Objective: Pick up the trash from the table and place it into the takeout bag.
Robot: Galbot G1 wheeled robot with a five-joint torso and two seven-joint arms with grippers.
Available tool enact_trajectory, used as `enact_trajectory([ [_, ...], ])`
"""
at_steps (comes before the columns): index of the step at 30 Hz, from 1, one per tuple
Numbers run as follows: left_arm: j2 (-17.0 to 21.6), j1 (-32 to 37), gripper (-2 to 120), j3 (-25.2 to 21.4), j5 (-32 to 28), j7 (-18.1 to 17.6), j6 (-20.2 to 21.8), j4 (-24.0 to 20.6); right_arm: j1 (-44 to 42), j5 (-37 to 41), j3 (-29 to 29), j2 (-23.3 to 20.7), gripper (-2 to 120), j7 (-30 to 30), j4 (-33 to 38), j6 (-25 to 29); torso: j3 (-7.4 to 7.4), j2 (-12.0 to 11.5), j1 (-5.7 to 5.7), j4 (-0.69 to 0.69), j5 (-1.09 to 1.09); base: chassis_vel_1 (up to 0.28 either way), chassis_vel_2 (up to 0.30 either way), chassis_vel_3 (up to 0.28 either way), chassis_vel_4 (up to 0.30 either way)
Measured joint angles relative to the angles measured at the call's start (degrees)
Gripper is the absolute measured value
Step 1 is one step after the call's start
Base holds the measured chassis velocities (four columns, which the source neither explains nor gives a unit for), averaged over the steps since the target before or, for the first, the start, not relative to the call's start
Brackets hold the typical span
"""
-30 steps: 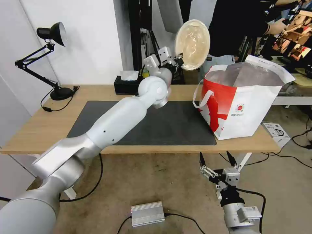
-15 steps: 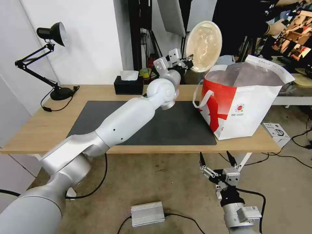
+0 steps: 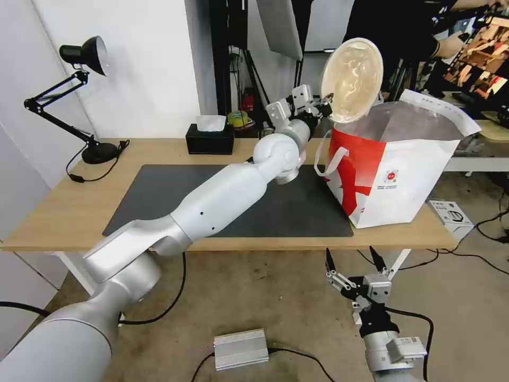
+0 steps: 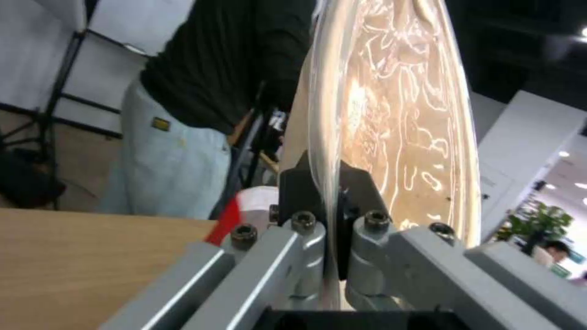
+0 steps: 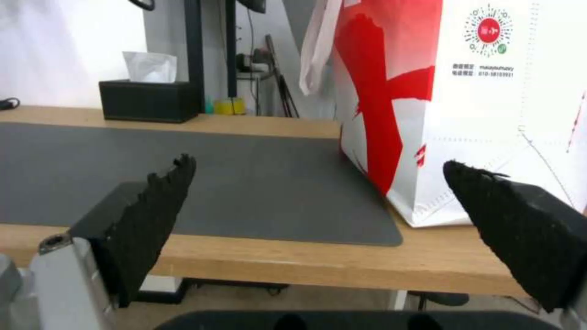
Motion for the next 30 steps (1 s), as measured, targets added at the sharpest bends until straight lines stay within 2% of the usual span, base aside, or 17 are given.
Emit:
enact_trajectory([
  [6, -1.1, -0.3, 0, 0.7, 0.8, 2.9, -0.5, 1.7, 0.0, 0.0, 0.0, 0.0, 100, 0.0, 0.0, 0.0, 0.0, 0.0, 0.0, 0.0, 0.0, 0.0, 0.0, 0.0, 0.0],
  [10, -2.6, -0.5, 0, 1.6, 3.8, 6.3, -2.4, 5.1, 0.0, 0.0, 0.0, 0.0, 100, 0.0, 0.0, 0.0, 0.0, 0.0, 0.0, -0.01, 0.0, 0.0, 0.0, 0.0, 0.0],
  [20, -4.7, -0.6, 0, 3.1, 5.3, 12.0, -3.3, 10.8, 0.0, 0.0, 0.0, 0.0, 100, 0.0, 0.0, 0.0, 0.0, 0.0, 0.0, 0.0, 0.0, 0.0, 0.0, 0.0, 0.0],
  [30, -5.3, -0.6, 0, 4.2, 8.0, 14.2, -3.6, 14.5, 0.0, 0.0, 0.0, 0.0, 100, 0.0, 0.0, 0.0, 0.0, 0.0, 0.0, 0.0, 0.0, 0.0, 0.0, 0.0, 0.0],
])
